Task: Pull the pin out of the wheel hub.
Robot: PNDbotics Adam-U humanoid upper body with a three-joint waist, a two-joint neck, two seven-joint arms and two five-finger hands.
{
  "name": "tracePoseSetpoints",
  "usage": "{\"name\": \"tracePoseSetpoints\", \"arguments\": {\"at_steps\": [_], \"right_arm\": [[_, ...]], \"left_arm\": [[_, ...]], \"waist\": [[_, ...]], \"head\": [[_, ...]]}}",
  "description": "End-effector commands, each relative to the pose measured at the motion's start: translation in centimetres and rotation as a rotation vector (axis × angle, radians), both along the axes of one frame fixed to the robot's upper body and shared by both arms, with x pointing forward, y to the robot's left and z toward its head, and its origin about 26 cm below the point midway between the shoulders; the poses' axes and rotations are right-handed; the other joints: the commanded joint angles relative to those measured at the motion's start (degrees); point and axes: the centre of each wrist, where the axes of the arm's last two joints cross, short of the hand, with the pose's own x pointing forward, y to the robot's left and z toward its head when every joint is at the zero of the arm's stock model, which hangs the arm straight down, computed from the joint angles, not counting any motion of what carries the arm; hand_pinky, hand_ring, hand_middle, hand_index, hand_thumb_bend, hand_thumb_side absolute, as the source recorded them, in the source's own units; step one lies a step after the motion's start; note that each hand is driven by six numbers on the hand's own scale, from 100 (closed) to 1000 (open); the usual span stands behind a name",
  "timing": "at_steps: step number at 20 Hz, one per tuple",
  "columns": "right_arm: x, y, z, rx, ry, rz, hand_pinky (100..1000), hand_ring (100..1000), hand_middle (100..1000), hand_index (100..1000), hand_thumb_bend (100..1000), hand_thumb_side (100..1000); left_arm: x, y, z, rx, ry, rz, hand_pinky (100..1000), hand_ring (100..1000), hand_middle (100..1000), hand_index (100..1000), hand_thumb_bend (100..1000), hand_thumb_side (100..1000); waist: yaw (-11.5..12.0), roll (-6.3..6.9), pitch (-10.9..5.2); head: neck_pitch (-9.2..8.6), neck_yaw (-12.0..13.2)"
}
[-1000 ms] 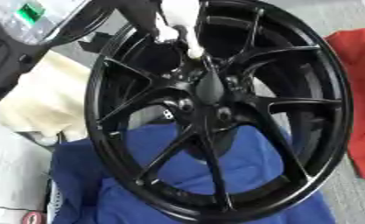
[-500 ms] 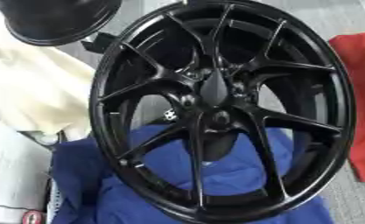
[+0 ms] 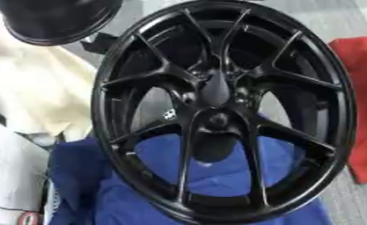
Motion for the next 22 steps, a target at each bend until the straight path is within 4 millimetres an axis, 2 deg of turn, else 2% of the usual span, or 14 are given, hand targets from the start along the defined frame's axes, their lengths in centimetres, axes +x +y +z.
{"name": "tracePoseSetpoints", "arguments": {"at_steps": [1, 5, 6, 8, 9, 10, 11, 12, 14, 16, 19, 21, 22], "right_arm": [[-0.7, -0.8, 1.4, -0.02, -0.049, -0.039, 561, 628, 555, 620, 162, 643], [-0.8, -1.0, 1.6, -0.02, -0.055, -0.051, 562, 629, 555, 621, 163, 640], [-0.8, -1.0, 1.7, -0.02, -0.056, -0.053, 562, 629, 555, 621, 163, 640], [-0.9, -1.1, 1.7, -0.019, -0.057, -0.058, 562, 629, 555, 621, 163, 640], [-0.9, -1.1, 1.7, -0.018, -0.056, -0.059, 562, 629, 555, 621, 162, 640], [-0.9, -1.2, 1.7, -0.017, -0.056, -0.061, 562, 629, 555, 622, 162, 640], [-0.9, -1.2, 1.7, -0.016, -0.056, -0.063, 562, 629, 555, 622, 163, 639], [-0.9, -1.2, 1.7, -0.015, -0.056, -0.064, 562, 629, 555, 622, 163, 639], [-0.9, -1.2, 1.6, -0.012, -0.054, -0.064, 562, 629, 555, 622, 164, 638], [-0.9, -1.2, 1.6, -0.009, -0.052, -0.065, 562, 630, 555, 622, 175, 637], [-0.9, -1.2, 1.6, -0.008, -0.051, -0.067, 562, 630, 556, 622, 166, 636], [-0.9, -1.2, 1.6, -0.008, -0.051, -0.066, 563, 630, 556, 622, 167, 634], [-0.9, -1.1, 1.6, -0.008, -0.05, -0.066, 563, 630, 556, 622, 167, 634]], "left_arm": [[-2.6, 3.7, 1.8, -0.046, -0.103, 0.133, 696, 504, 254, 523, 100, 351], [-3.2, 7.5, -0.9, -0.119, -0.102, 0.274, 730, 557, 358, 620, 100, 352], [-3.3, 8.2, -1.6, -0.133, -0.093, 0.292, 738, 571, 382, 640, 100, 369], [-3.5, 9.3, -2.9, -0.151, -0.071, 0.314, 785, 662, 520, 743, 100, 461], [-3.6, 9.7, -3.5, -0.152, -0.057, 0.319, 790, 676, 535, 754, 100, 472], [-3.7, 10.0, -4.2, -0.146, -0.034, 0.316, 852, 794, 692, 839, 100, 614], [-3.7, 10.2, -4.7, -0.134, -0.016, 0.312, 876, 834, 742, 862, 100, 707], [-3.8, 10.4, -5.3, -0.119, 0.0, 0.306, 885, 849, 760, 871, 100, 779], [-3.9, 10.8, -6.4, -0.097, 0.027, 0.314, 891, 861, 781, 884, 189, 907], [-4.0, 10.9, -7.2, -0.083, 0.04, 0.329, 885, 858, 784, 886, 242, 963], [-3.9, 10.3, -7.7, -0.083, 0.034, 0.306, 879, 850, 775, 874, 252, 997], [-3.9, 9.8, -7.6, -0.093, 0.016, 0.292, 864, 833, 754, 850, 185, 968], [-3.9, 9.5, -7.5, -0.1, -0.003, 0.293, 843, 801, 708, 811, 110, 908]], "waist": [[0.27, -0.24, -1.74], [0.18, -0.65, -2.03], [0.2, -0.78, -2.1], [0.36, -1.09, -2.2], [0.44, -1.22, -2.25], [0.53, -1.37, -2.28], [0.59, -1.48, -2.32], [0.66, -1.62, -2.37], [0.73, -1.85, -2.48], [0.79, -2.08, -2.61], [0.96, -2.41, -2.87], [1.07, -2.66, -3.07], [1.12, -2.77, -3.17]], "head": [[-0.86, -0.5], [-0.97, -0.87], [-1.0, -0.82], [-1.13, -0.86], [-1.18, -0.91], [-1.34, -0.98], [-1.46, -1.04], [-1.58, -1.12], [-1.8, -1.19], [-2.04, -1.23], [-2.25, -1.18], [-2.32, -1.11], [-2.33, -1.07]]}}
